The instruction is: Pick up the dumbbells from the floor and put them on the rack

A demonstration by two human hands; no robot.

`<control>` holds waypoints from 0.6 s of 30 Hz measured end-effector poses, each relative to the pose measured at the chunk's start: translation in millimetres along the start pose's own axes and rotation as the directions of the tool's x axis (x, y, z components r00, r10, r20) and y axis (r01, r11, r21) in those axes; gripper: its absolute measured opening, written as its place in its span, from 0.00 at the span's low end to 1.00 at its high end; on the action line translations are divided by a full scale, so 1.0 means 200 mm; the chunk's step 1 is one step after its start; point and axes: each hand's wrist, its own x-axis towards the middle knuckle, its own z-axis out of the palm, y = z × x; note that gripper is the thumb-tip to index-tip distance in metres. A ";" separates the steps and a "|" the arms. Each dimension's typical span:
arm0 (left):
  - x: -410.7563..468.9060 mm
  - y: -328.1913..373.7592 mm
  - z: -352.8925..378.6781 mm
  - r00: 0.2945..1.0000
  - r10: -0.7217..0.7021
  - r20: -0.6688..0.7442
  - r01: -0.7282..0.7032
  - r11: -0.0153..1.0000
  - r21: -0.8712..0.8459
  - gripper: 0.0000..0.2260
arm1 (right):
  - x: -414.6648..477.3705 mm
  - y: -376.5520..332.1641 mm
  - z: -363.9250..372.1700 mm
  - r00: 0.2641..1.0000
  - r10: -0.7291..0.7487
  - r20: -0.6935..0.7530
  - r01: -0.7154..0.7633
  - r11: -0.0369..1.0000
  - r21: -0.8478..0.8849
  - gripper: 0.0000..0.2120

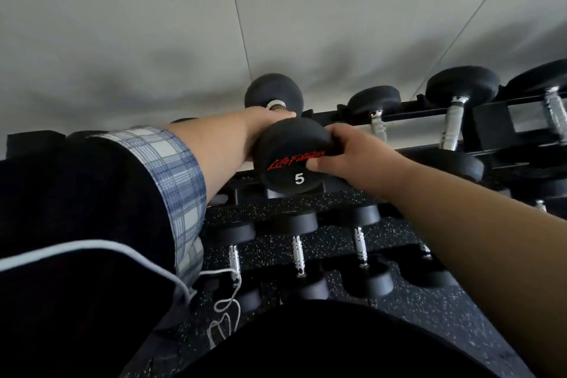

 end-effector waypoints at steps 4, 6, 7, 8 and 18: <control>0.18 -0.05 -0.01 0.982 0.117 -0.150 -0.075 0.963 0.259 0.16 | 0.17 0.09 0.13 0.995 -0.021 0.096 0.051 0.945 -0.324 0.21; 0.26 -0.08 -0.01 0.994 0.006 -0.106 0.015 0.981 0.192 0.19 | 0.24 0.16 0.17 0.994 -0.013 0.112 0.055 0.923 -0.382 0.22; 0.30 -0.09 -0.01 0.995 -0.016 -0.102 0.031 0.988 0.152 0.19 | 0.26 0.20 0.18 0.994 -0.009 0.110 0.051 0.919 -0.391 0.22; 0.33 -0.09 -0.01 0.995 -0.011 -0.103 0.023 0.993 0.112 0.18 | 0.29 0.23 0.19 0.995 -0.007 0.104 0.049 0.915 -0.401 0.23; 0.55 -0.07 0.08 0.985 0.116 -0.131 -0.060 0.926 0.374 0.24 | 0.40 0.45 0.21 0.986 -0.008 0.165 0.119 0.724 -0.679 0.22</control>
